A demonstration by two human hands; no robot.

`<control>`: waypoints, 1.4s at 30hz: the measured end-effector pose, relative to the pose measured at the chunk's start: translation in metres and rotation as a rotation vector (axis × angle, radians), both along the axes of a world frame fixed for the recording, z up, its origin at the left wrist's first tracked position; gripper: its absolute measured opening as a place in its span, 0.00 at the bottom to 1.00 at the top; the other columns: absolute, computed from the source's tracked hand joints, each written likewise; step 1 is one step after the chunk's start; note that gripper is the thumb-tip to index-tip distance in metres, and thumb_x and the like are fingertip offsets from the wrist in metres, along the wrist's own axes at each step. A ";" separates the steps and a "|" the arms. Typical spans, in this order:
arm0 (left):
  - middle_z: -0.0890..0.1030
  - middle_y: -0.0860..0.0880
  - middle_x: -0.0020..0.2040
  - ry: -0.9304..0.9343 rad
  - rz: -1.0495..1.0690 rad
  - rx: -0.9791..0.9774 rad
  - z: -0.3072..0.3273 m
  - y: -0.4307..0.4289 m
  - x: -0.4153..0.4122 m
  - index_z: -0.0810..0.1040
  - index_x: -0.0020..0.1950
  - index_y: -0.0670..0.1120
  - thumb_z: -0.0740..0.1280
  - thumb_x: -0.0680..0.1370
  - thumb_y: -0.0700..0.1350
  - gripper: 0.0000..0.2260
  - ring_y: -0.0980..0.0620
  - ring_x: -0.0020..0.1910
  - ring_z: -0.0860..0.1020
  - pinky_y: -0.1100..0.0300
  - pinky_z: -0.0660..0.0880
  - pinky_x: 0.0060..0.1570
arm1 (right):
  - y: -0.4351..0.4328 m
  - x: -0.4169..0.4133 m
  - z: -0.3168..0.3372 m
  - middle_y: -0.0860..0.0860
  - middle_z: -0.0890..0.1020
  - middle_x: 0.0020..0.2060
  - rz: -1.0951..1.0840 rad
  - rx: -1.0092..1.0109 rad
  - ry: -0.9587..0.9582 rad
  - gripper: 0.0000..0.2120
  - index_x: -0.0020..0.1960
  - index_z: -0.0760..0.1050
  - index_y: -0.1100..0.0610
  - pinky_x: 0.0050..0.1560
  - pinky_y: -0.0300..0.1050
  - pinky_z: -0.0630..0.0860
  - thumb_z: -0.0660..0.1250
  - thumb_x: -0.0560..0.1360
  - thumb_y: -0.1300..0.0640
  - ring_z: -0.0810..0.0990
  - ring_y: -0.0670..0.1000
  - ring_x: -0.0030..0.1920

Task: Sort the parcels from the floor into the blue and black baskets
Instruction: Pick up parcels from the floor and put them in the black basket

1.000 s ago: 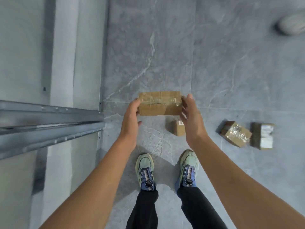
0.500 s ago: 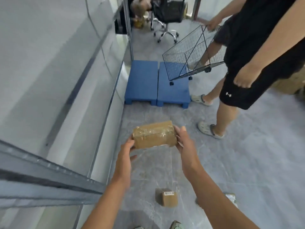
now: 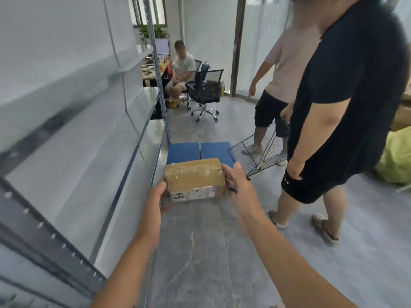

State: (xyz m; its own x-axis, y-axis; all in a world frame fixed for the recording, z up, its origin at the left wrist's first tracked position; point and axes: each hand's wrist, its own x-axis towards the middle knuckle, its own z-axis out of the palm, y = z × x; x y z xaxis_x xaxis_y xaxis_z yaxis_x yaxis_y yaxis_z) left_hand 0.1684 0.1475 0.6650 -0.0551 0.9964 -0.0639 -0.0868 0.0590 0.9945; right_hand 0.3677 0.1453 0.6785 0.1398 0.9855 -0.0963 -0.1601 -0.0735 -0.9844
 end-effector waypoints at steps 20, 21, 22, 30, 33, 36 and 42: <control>0.77 0.55 0.67 0.044 0.102 0.121 0.073 -0.044 -0.008 0.75 0.72 0.61 0.59 0.75 0.65 0.26 0.63 0.62 0.77 0.55 0.73 0.60 | -0.013 -0.007 0.066 0.40 0.88 0.49 0.097 0.161 0.006 0.23 0.55 0.84 0.46 0.63 0.40 0.74 0.50 0.88 0.44 0.84 0.36 0.52; 0.77 0.55 0.67 0.035 0.141 0.114 0.074 -0.049 -0.005 0.75 0.72 0.60 0.59 0.75 0.64 0.26 0.62 0.62 0.77 0.57 0.73 0.58 | -0.013 -0.004 0.067 0.39 0.88 0.49 0.123 0.171 0.006 0.22 0.54 0.84 0.45 0.63 0.40 0.73 0.50 0.88 0.44 0.84 0.35 0.52; 0.77 0.54 0.68 0.029 0.182 0.103 0.076 -0.055 -0.001 0.75 0.71 0.58 0.60 0.74 0.65 0.27 0.62 0.62 0.77 0.58 0.73 0.57 | -0.013 -0.002 0.068 0.39 0.88 0.49 0.154 0.176 0.008 0.22 0.54 0.83 0.44 0.63 0.40 0.73 0.50 0.88 0.44 0.84 0.35 0.52; 0.75 0.51 0.70 0.056 0.450 0.089 0.079 -0.124 0.017 0.72 0.76 0.58 0.59 0.74 0.66 0.31 0.61 0.66 0.75 0.48 0.71 0.71 | -0.032 -0.004 0.071 0.39 0.88 0.52 0.407 0.174 0.041 0.22 0.55 0.83 0.44 0.71 0.46 0.72 0.51 0.88 0.43 0.83 0.37 0.55; 0.76 0.51 0.70 0.078 0.575 0.066 0.078 -0.160 0.015 0.72 0.77 0.56 0.61 0.73 0.68 0.34 0.56 0.68 0.75 0.46 0.72 0.71 | -0.048 -0.018 0.072 0.37 0.88 0.51 0.533 0.172 0.046 0.21 0.57 0.82 0.44 0.71 0.46 0.73 0.50 0.88 0.43 0.84 0.36 0.53; 0.79 0.49 0.66 0.069 0.715 0.054 0.081 -0.205 0.012 0.75 0.72 0.54 0.61 0.78 0.64 0.26 0.53 0.67 0.76 0.51 0.75 0.63 | -0.074 -0.037 0.075 0.38 0.88 0.51 0.651 0.171 0.042 0.22 0.57 0.82 0.44 0.71 0.47 0.73 0.49 0.89 0.44 0.84 0.37 0.54; 0.73 0.51 0.68 0.113 0.931 0.072 0.086 -0.317 0.004 0.74 0.69 0.61 0.57 0.74 0.67 0.26 0.59 0.65 0.74 0.53 0.73 0.61 | -0.155 -0.084 0.082 0.38 0.87 0.50 0.889 0.166 0.050 0.21 0.55 0.81 0.42 0.75 0.52 0.69 0.49 0.88 0.42 0.81 0.41 0.60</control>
State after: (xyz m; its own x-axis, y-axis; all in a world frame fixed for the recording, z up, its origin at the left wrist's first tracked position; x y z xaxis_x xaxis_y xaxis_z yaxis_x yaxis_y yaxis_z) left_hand 0.1721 -0.1692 0.7511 -0.8337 0.5499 0.0504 0.0291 -0.0474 0.9984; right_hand 0.2838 -0.0097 0.7609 -0.6798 0.7300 0.0707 -0.1546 -0.0483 -0.9868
